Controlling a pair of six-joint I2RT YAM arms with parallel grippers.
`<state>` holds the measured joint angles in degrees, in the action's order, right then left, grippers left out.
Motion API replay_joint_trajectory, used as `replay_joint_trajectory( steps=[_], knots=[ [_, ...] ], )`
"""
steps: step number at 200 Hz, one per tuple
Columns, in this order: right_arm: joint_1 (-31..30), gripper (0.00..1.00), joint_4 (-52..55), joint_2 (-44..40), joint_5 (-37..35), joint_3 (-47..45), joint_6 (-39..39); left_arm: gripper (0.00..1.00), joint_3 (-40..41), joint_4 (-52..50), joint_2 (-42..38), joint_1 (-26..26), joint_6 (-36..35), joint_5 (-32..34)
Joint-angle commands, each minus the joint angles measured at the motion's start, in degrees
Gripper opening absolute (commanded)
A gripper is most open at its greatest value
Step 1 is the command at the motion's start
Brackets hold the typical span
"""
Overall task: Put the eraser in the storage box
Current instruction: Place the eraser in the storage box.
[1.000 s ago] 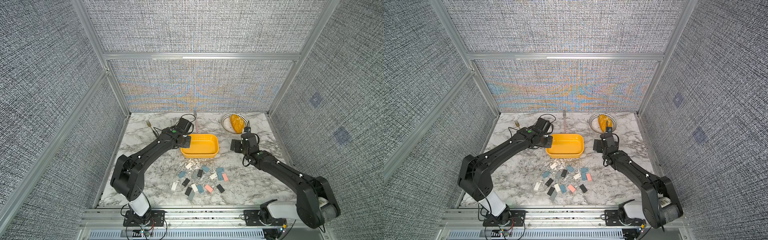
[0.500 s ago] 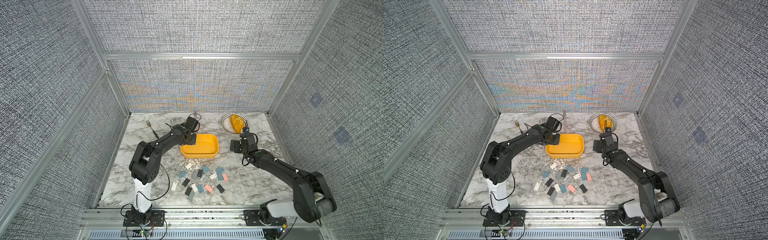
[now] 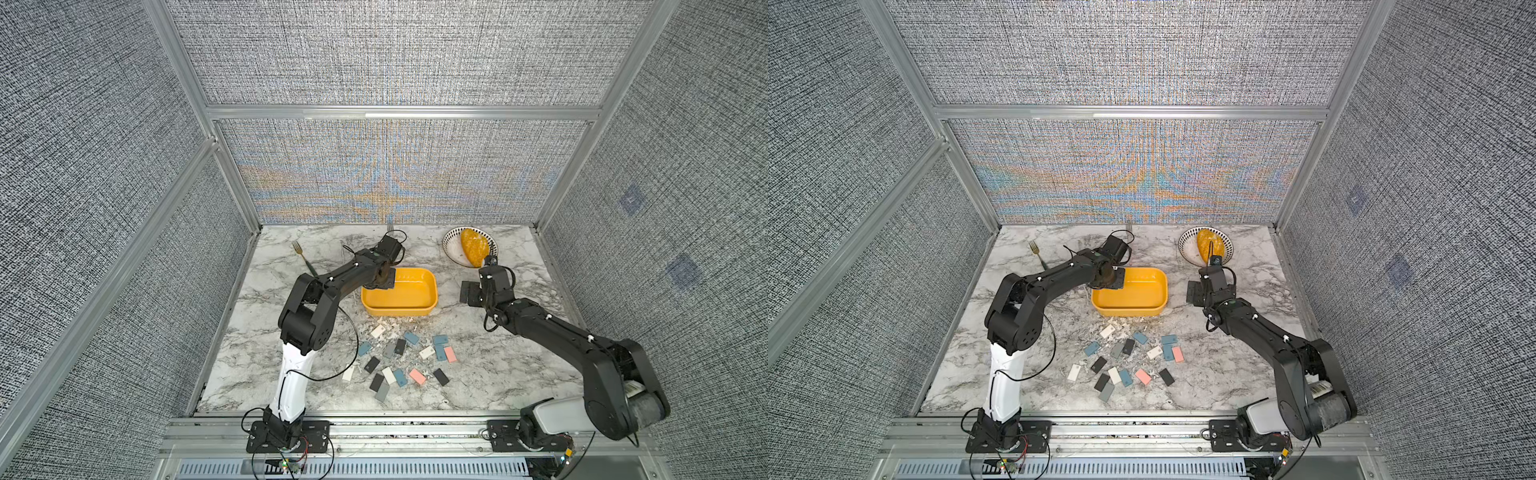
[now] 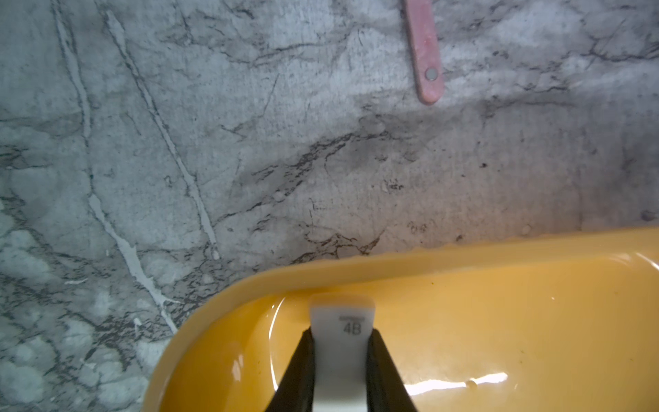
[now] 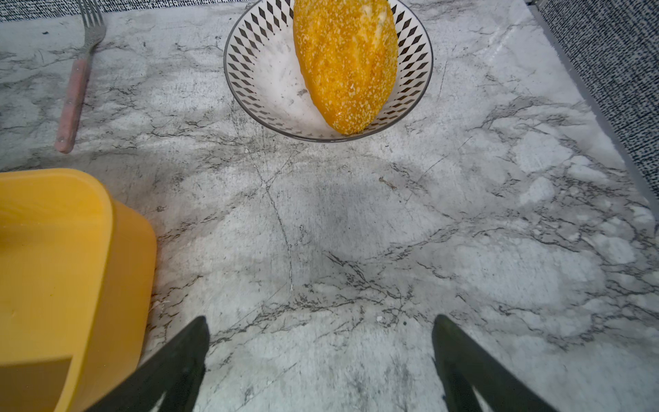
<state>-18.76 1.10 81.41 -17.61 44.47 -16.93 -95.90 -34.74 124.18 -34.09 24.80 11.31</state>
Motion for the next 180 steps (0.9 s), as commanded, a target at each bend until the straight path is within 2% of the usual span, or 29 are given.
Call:
replay_joint_trajectory(
  steps=[1,133,180],
  knots=[
    [0.04,0.98,0.56,0.28,-0.06,0.24,0.23,0.18,-0.75,-0.51,0.97,0.23,0.87,1.57],
    [0.15,0.98,0.6,1.06,0.64,0.62,0.14,0.18,-1.92,-0.83,4.08,1.48,1.15,0.72],
    [0.16,0.98,0.66,0.42,0.58,0.62,0.13,0.21,-2.79,-1.5,4.75,1.48,0.87,0.84]
  ],
)
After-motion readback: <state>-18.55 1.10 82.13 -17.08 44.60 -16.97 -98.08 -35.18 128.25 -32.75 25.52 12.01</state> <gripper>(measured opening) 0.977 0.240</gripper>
